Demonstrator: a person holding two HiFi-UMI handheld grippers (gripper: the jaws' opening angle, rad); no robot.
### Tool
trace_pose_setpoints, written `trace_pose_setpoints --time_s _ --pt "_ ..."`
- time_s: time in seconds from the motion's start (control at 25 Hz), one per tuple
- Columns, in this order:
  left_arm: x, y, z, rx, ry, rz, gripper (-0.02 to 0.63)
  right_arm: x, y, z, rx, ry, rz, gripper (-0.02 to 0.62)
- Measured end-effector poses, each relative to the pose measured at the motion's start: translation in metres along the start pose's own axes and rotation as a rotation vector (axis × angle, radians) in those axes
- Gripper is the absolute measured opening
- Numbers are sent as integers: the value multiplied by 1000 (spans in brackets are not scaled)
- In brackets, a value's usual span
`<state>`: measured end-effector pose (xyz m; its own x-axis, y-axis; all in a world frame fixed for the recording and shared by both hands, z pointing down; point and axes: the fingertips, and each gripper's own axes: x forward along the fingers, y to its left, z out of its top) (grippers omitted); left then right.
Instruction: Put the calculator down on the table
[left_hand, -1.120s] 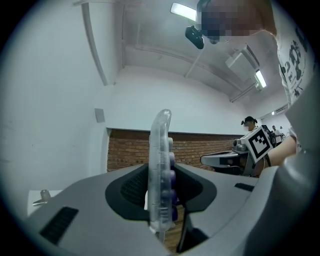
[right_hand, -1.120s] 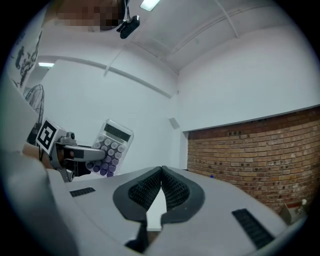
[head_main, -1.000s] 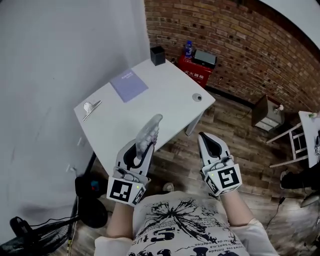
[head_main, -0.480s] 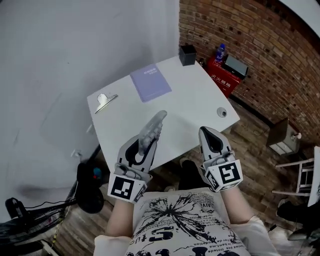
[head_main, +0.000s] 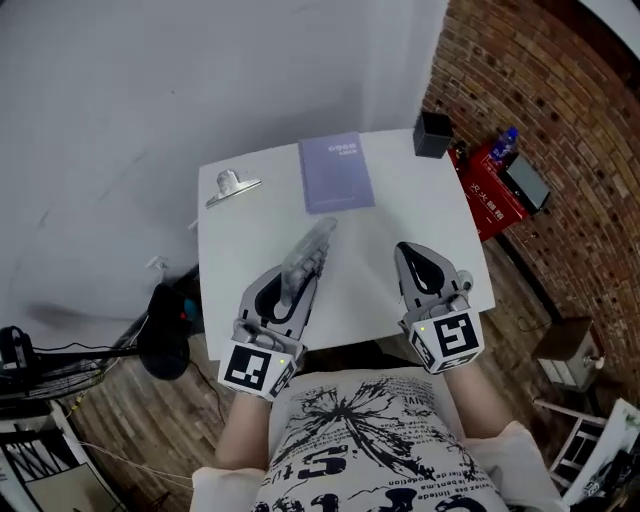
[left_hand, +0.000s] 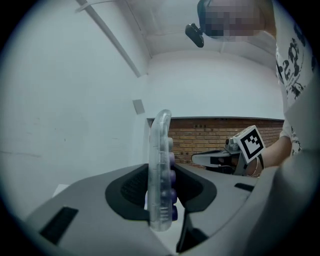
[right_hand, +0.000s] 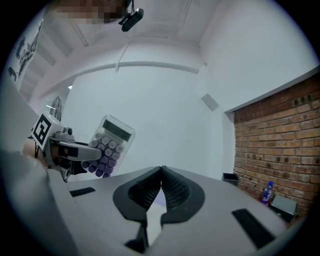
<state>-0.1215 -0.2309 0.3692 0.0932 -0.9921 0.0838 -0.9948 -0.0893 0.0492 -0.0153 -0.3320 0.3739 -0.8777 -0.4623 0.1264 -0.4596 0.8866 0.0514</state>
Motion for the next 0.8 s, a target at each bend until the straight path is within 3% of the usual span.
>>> trace_pose_setpoints --time_s 0.28,0.48,0.8 --pt "46 -1 -53 -76 99 80 142 39 -36 -42 34 62 100 14" --pt "77 4 -101 -137 175 111 143 59 -55 -67 109 49 150 14" --pt "106 1 -183 -336 325 102 143 85 -70 -120 108 132 189 14"
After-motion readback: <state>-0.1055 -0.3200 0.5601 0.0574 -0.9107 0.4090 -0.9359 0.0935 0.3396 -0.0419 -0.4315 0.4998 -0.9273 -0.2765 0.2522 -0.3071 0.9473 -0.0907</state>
